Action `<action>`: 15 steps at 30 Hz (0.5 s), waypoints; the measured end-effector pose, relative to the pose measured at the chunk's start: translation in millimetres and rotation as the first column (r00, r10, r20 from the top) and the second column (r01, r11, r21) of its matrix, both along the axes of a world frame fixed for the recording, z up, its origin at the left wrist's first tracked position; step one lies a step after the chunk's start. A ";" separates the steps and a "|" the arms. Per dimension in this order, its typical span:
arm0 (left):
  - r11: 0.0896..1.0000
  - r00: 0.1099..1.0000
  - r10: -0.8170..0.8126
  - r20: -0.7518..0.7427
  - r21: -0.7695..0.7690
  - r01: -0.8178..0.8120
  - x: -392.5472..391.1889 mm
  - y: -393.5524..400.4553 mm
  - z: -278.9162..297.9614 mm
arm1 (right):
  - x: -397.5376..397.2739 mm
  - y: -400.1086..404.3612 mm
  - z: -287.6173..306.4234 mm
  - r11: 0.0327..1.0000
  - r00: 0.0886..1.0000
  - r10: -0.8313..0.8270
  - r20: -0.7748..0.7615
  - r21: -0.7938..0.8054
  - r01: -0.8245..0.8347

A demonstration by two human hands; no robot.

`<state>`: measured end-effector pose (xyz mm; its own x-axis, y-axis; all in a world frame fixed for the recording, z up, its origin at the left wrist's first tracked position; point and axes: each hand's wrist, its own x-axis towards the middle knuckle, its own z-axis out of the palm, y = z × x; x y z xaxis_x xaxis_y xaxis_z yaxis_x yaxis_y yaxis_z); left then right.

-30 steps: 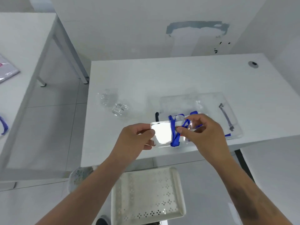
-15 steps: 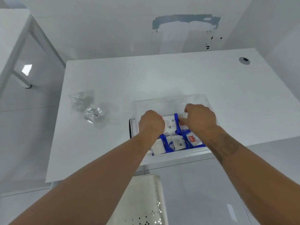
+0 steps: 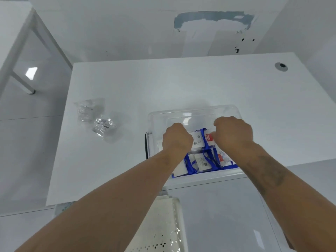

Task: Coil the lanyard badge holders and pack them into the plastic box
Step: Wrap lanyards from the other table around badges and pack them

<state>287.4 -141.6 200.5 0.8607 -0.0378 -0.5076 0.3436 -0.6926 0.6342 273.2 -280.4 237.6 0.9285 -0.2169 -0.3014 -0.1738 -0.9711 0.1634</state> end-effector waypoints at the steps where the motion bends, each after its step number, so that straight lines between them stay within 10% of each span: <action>1: 0.999 1.000 -0.008 0.012 -0.042 0.008 -4.8 4.5 8.4 | -5.4 2.0 7.9 0.998 0.999 -0.020 0.047 0.053 0.018; 7: 0.949 0.969 0.029 0.244 -0.312 0.050 -54.7 77.1 62.1 | -54.3 68.6 39.1 0.799 0.910 -0.194 0.367 0.597 -0.071; 15: 0.978 0.921 0.089 0.378 -0.208 -0.009 -118.7 259.9 58.3 | -117.9 223.7 27.0 0.658 0.901 -0.169 0.399 0.726 -0.199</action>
